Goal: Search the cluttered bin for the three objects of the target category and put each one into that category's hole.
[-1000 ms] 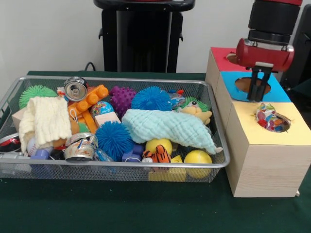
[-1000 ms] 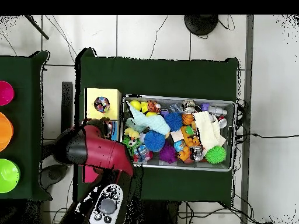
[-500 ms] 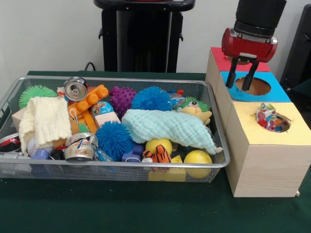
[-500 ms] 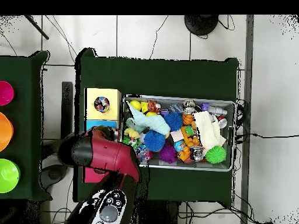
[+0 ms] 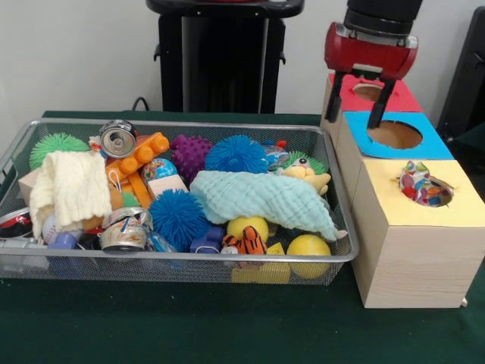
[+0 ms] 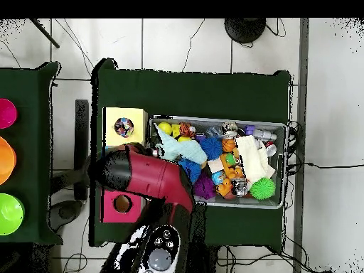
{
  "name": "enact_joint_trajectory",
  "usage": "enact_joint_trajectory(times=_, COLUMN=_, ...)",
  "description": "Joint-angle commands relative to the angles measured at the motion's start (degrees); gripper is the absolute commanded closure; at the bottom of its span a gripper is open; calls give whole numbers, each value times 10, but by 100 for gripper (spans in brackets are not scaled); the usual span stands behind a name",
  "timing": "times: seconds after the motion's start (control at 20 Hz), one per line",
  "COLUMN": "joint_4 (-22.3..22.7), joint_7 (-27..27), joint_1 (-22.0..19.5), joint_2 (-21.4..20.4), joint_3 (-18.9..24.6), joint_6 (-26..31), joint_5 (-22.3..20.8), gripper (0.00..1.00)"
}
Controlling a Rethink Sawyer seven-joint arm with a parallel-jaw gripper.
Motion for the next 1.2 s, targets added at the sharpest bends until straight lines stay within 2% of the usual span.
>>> enact_joint_trajectory(times=0.05, joint_4=-121, joint_7=-93, joint_1=-81, joint_2=-35, joint_3=75, joint_6=149, joint_5=-67, gripper=0)
enact_joint_trajectory(times=0.3, joint_4=-209, joint_7=-158, joint_1=-143, joint_2=-19, joint_3=128, joint_6=241, joint_5=-109, gripper=0)
enact_joint_trajectory(times=0.45, joint_4=-238, joint_7=-193, joint_1=-175, joint_2=-16, joint_3=160, joint_6=263, joint_5=-135, gripper=0)
enact_joint_trajectory(times=0.8, joint_4=-210, joint_7=-238, joint_1=-244, joint_2=-41, joint_3=215, joint_6=256, joint_5=-186, gripper=0)
enact_joint_trajectory(times=1.2, joint_4=-185, joint_7=-253, joint_1=-306, joint_2=-40, joint_3=270, joint_6=232, joint_5=-224, gripper=0)
